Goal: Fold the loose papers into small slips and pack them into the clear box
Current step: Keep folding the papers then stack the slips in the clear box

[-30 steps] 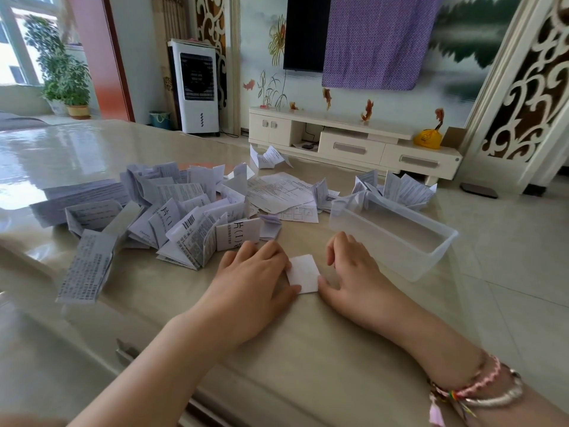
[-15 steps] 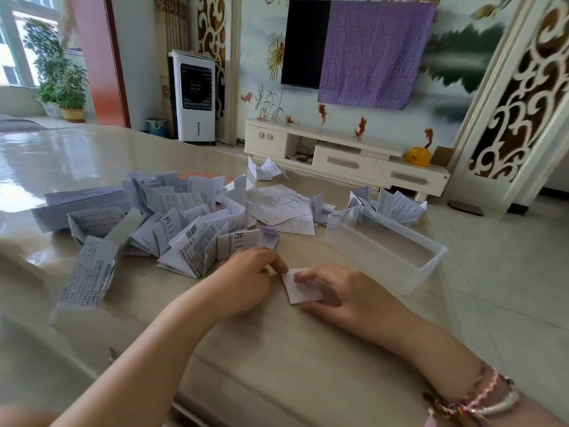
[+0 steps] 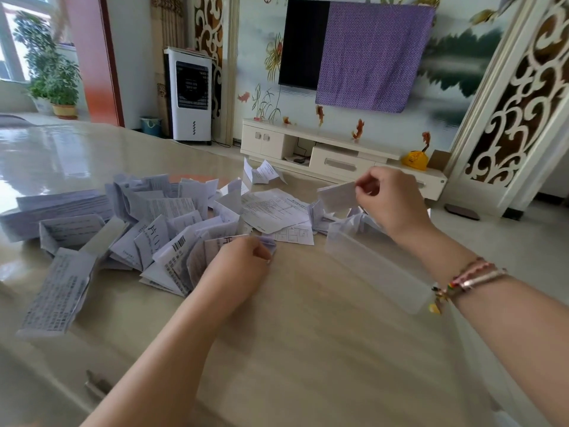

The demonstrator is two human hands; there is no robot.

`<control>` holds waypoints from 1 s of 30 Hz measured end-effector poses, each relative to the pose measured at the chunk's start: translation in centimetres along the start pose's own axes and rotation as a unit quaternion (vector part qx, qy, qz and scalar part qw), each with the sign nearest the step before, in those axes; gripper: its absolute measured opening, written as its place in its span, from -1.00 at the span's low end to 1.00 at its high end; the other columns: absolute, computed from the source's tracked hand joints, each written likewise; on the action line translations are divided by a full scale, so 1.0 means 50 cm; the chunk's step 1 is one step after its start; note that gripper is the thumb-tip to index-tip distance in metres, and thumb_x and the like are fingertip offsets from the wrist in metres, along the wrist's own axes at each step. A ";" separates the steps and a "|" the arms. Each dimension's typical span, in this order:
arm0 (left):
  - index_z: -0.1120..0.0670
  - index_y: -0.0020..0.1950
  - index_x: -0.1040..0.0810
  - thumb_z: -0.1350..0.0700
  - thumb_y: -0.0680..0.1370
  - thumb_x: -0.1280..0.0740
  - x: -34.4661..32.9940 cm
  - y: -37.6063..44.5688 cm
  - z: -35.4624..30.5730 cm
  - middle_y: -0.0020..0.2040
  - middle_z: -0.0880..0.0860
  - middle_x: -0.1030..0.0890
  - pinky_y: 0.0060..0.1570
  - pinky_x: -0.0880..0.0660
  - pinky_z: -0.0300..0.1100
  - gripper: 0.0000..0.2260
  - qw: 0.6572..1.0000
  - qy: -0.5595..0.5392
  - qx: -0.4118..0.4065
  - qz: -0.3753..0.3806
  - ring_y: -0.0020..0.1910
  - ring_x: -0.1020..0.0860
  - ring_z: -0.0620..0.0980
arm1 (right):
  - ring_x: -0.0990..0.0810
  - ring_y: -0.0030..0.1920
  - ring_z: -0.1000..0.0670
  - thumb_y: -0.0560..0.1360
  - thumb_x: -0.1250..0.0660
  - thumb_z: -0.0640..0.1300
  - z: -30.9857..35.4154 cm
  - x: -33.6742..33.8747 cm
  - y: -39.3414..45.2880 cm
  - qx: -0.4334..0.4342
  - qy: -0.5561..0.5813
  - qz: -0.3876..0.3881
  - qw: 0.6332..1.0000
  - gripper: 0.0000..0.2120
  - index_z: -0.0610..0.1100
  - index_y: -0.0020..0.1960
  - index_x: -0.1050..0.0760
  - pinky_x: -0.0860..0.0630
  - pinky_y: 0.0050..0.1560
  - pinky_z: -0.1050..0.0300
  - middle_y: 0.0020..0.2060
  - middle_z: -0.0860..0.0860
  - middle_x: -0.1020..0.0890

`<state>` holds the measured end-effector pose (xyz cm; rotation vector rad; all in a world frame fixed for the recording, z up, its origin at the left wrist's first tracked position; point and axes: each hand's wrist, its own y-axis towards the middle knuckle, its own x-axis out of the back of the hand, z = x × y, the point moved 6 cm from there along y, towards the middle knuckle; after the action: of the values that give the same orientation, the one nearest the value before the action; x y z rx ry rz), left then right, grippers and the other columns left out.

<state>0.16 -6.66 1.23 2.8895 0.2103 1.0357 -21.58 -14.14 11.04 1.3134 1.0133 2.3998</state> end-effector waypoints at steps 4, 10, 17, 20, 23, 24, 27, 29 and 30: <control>-0.02 -0.11 -0.58 0.29 0.50 -0.16 -0.009 0.021 0.012 0.00 -0.04 -0.60 0.06 -0.48 -0.16 -0.73 0.999 0.039 0.022 0.002 -0.01 -0.53 -0.03 | -0.55 -0.21 -0.04 0.50 -0.30 -0.26 -0.055 -0.038 0.056 -0.016 -0.098 -0.025 0.995 -0.91 -0.18 -0.13 -0.58 -0.44 -0.27 0.13 -0.24 -0.02 -0.61; -0.07 -0.15 -0.55 0.27 0.53 -0.14 -0.008 0.043 0.022 -0.06 -0.04 -0.62 -0.01 -0.50 -0.19 -0.71 0.998 0.035 0.045 0.006 -0.09 -0.55 -0.08 | -0.48 0.06 -0.14 0.46 -0.32 -0.27 -0.049 -0.138 0.079 -0.009 -0.244 0.135 0.960 -0.84 -0.17 0.03 -0.56 -0.41 -0.01 0.05 0.01 -0.11 -0.54; -0.04 -0.23 -0.53 0.33 0.48 -0.10 -0.003 0.041 0.023 -0.06 0.06 -0.67 -0.06 -0.54 -0.12 -0.68 0.998 -0.017 0.058 0.015 -0.16 -0.56 0.05 | -0.51 0.18 -0.05 0.42 -0.41 0.13 0.092 -0.263 0.038 0.060 -0.091 0.310 0.944 -0.61 -0.03 0.16 -0.49 -0.46 0.19 0.02 0.15 -0.01 -0.57; -0.05 -0.26 -0.52 0.32 0.49 -0.15 0.001 0.032 0.021 -0.04 0.10 -0.67 0.03 -0.53 -0.07 -0.69 0.997 -0.046 0.054 0.011 -0.12 -0.58 0.10 | -0.48 0.23 -0.05 0.43 -0.41 0.18 0.117 -0.309 0.009 0.052 -0.078 0.390 0.916 -0.42 -0.07 0.34 -0.38 -0.41 0.10 0.11 0.26 -0.04 -0.51; -0.03 -0.26 -0.53 0.34 0.47 -0.17 0.002 0.026 0.023 0.00 0.14 -0.65 0.08 -0.50 -0.08 -0.69 0.997 -0.066 0.042 0.017 -0.07 -0.57 0.12 | -0.49 0.19 -0.07 0.47 -0.39 0.11 0.122 -0.331 -0.001 0.039 -0.090 0.404 0.909 -0.45 -0.11 0.36 -0.34 -0.40 0.04 0.13 0.23 -0.06 -0.51; -0.03 -0.24 -0.53 0.34 0.46 -0.17 0.004 0.025 0.027 0.02 0.13 -0.65 0.09 -0.51 -0.08 -0.70 0.997 -0.067 0.039 0.015 -0.04 -0.58 0.12 | -0.50 0.17 -0.08 0.48 -0.38 0.05 0.122 -0.332 0.001 0.037 -0.099 0.394 0.913 -0.51 -0.11 0.33 -0.36 -0.44 0.07 0.10 0.21 -0.06 -0.52; -0.03 -0.21 -0.55 0.32 0.46 -0.17 0.004 0.023 0.036 0.01 0.09 -0.64 0.09 -0.52 -0.09 -0.72 0.997 -0.069 0.031 0.011 -0.01 -0.59 0.10 | -0.53 0.12 -0.12 0.50 -0.29 -0.11 0.115 -0.330 0.008 0.045 -0.136 0.349 0.926 -0.73 -0.11 0.19 -0.45 -0.49 0.04 0.05 0.13 -0.07 -0.56; -0.03 -0.20 -0.55 0.32 0.47 -0.17 0.002 0.021 0.037 -0.01 0.09 -0.64 0.08 -0.53 -0.09 -0.72 0.997 -0.068 0.025 0.012 -0.03 -0.59 0.09 | -0.56 0.05 -0.16 0.51 -0.22 -0.19 0.110 -0.315 0.018 0.047 -0.146 0.281 0.947 -0.84 -0.13 0.04 -0.53 -0.46 -0.07 0.08 -0.02 -0.09 -0.58; -0.03 -0.19 -0.55 0.32 0.47 -0.17 0.000 0.020 0.036 -0.02 0.08 -0.65 0.08 -0.53 -0.09 -0.72 0.998 -0.064 0.022 0.014 -0.04 -0.60 0.08 | -0.57 0.00 -0.18 0.52 -0.19 -0.22 0.107 -0.301 0.024 0.039 -0.136 0.236 0.961 -0.86 -0.15 -0.04 -0.54 -0.45 -0.12 0.09 -0.12 -0.09 -0.57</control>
<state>1.44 -7.70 -0.05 2.9936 0.1897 0.8568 -8.46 -19.93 3.93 2.0430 0.7931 2.4042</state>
